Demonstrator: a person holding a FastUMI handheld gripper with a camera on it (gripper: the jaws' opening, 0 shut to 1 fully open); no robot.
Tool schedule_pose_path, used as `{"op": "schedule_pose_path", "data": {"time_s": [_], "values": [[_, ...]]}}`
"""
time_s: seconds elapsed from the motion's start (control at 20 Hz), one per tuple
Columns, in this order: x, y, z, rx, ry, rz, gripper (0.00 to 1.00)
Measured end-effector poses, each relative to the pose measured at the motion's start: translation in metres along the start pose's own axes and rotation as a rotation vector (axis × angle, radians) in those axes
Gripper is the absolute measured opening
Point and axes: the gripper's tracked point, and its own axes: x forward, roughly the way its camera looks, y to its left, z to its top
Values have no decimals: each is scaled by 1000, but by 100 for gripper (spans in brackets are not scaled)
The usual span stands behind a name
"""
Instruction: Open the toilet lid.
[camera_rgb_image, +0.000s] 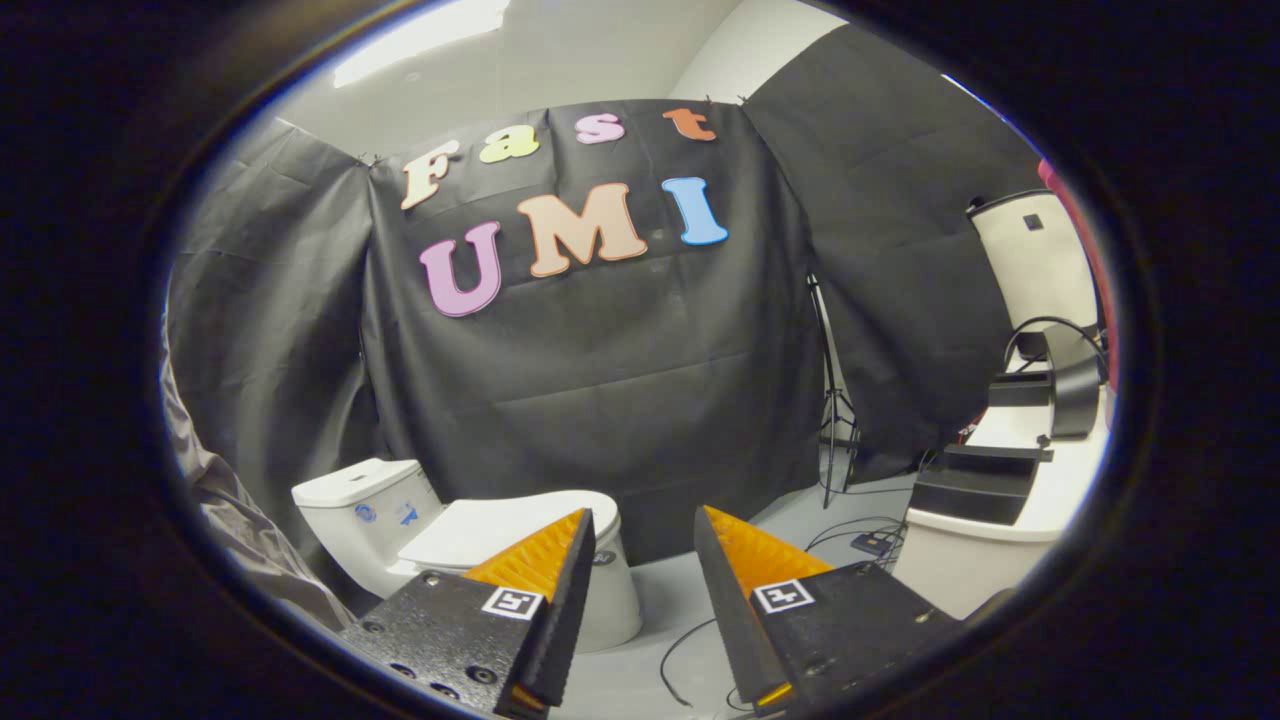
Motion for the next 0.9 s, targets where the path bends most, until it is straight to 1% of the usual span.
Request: {"op": "schedule_pose_path", "data": {"time_s": [0.9], "values": [[-1,0,3,3,-13,0,62]]}}
